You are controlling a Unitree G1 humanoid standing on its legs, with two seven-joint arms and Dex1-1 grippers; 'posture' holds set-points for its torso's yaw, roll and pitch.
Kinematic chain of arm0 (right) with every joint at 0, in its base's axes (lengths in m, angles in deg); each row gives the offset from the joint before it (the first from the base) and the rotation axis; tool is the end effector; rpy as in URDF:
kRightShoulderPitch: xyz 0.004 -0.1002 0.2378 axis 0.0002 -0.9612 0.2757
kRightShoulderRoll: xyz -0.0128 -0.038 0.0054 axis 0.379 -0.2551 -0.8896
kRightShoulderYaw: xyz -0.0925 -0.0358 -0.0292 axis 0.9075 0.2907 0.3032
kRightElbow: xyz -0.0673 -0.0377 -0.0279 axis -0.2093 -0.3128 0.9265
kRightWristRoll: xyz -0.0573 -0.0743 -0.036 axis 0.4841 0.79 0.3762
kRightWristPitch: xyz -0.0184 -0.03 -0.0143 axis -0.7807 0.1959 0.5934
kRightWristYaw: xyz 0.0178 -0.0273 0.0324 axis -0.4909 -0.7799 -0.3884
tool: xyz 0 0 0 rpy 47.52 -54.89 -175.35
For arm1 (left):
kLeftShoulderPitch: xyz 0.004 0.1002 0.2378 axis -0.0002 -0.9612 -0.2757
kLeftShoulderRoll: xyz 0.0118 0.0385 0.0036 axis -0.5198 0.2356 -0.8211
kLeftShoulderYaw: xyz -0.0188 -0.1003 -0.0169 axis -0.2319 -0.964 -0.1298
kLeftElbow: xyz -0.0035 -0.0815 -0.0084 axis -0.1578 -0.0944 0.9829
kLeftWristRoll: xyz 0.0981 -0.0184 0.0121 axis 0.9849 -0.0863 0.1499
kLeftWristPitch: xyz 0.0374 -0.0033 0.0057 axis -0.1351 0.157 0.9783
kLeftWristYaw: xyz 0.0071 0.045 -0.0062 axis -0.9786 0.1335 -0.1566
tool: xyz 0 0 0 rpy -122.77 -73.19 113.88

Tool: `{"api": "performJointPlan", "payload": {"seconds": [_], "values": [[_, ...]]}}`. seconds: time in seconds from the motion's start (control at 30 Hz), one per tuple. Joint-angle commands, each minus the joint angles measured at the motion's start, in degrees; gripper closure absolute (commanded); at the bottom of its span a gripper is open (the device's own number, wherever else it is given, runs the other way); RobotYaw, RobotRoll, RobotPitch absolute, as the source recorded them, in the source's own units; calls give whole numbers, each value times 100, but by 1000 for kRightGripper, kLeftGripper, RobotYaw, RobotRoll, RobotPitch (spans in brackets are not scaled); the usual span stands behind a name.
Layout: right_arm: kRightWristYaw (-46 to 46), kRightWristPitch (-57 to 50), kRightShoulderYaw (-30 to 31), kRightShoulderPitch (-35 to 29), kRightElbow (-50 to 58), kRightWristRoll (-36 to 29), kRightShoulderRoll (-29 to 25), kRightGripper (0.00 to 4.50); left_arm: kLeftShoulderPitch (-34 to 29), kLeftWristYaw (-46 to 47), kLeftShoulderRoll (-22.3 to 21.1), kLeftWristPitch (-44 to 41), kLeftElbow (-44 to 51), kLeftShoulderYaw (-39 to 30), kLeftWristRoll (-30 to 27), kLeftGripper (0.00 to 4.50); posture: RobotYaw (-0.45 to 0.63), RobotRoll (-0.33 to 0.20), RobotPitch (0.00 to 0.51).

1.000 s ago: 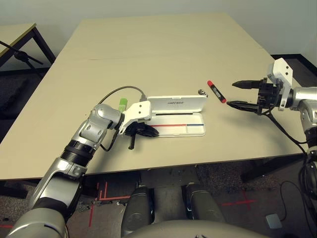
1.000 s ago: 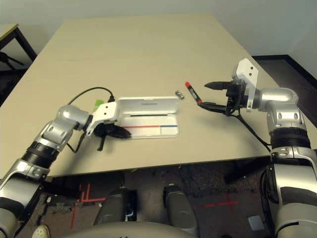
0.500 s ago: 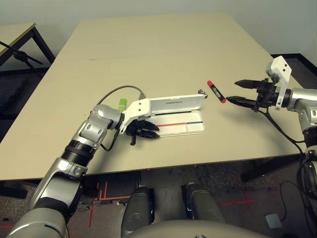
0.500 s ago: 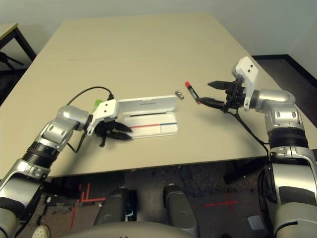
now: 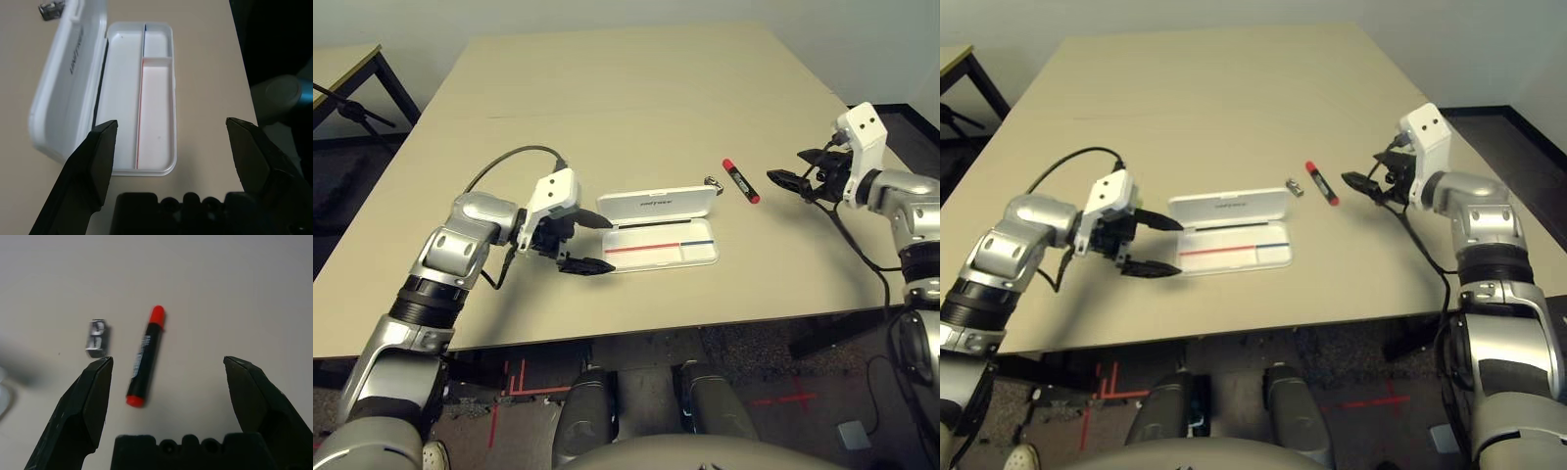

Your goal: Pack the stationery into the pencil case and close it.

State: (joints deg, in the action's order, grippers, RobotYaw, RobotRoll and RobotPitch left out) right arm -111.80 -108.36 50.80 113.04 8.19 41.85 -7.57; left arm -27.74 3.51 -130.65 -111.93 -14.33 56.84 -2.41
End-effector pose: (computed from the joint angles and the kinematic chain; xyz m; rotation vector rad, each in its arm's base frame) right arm 0.3211 -0.2894 0.1561 -0.1714 0.3165 0.4409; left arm 0.2855 0.2338 0.1718 0.3630 0.3433 -1.3967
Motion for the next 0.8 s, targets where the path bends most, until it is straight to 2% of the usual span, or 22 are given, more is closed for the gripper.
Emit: {"api": "performJointPlan", "payload": {"seconds": [0.03, 0.23, 0.4, 0.53, 0.77, 0.8], "values": [[228, -173, 92, 294, -424, 91, 284, 0, 4, -105, -143, 127, -128, -260, -203, 36, -45, 0, 76], [730, -112, 228, 737, -1220, 360, 721, 0, -79, -18, -169, 108, -63, -375, -252, 36, -40, 0, 71], [794, -31, 213, 857, -1470, 434, 775, 0, -100, -19, -176, 110, -26, -385, -267, 36, -40, 0, 71], [1290, 175, 213, 1086, -2158, 618, 951, 0, -304, 42, -263, -63, 424, -456, -390, 36, -4, 0, 64], [1331, 340, 208, 1172, -2586, 755, 1037, 0, -400, 196, -342, -214, 674, -502, -557, 36, 5, 0, 64], [1312, 325, 201, 1175, -2628, 759, 1064, 181, -408, 219, -345, -235, 691, -508, -579, 9, 5, 0, 63]]}}
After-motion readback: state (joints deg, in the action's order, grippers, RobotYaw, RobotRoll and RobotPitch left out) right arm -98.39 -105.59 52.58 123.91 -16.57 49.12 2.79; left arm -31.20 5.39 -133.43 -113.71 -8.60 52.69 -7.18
